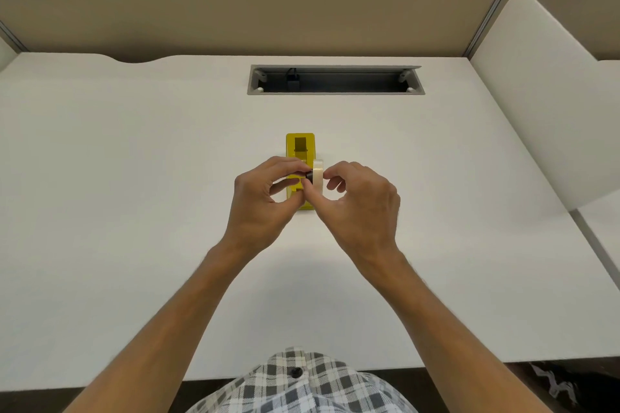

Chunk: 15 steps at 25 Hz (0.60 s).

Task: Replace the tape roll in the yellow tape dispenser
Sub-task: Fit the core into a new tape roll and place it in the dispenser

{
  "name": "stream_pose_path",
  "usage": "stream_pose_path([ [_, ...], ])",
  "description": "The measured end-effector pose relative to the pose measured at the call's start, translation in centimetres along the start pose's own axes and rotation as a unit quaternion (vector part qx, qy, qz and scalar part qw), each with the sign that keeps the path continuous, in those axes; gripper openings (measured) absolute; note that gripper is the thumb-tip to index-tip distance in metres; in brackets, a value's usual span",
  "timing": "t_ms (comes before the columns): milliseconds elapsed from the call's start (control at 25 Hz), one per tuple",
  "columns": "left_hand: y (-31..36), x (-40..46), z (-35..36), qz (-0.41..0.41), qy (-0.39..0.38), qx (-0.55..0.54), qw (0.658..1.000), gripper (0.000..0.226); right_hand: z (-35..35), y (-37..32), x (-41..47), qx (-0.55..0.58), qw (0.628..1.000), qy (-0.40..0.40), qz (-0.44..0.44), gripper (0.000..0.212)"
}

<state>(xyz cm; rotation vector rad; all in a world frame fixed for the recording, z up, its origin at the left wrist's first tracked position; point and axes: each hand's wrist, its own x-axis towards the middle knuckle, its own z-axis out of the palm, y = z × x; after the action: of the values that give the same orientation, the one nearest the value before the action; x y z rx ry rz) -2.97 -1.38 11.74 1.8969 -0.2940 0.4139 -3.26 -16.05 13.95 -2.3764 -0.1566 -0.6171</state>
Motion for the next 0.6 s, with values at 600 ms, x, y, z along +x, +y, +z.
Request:
stream_pose_path([
  [600,-6.7,0.2,-0.2,-0.023,-0.001,0.118,0.993,0.032,5.7,2.1,1.9,0.077,0.984,-0.066,0.147,0.026],
])
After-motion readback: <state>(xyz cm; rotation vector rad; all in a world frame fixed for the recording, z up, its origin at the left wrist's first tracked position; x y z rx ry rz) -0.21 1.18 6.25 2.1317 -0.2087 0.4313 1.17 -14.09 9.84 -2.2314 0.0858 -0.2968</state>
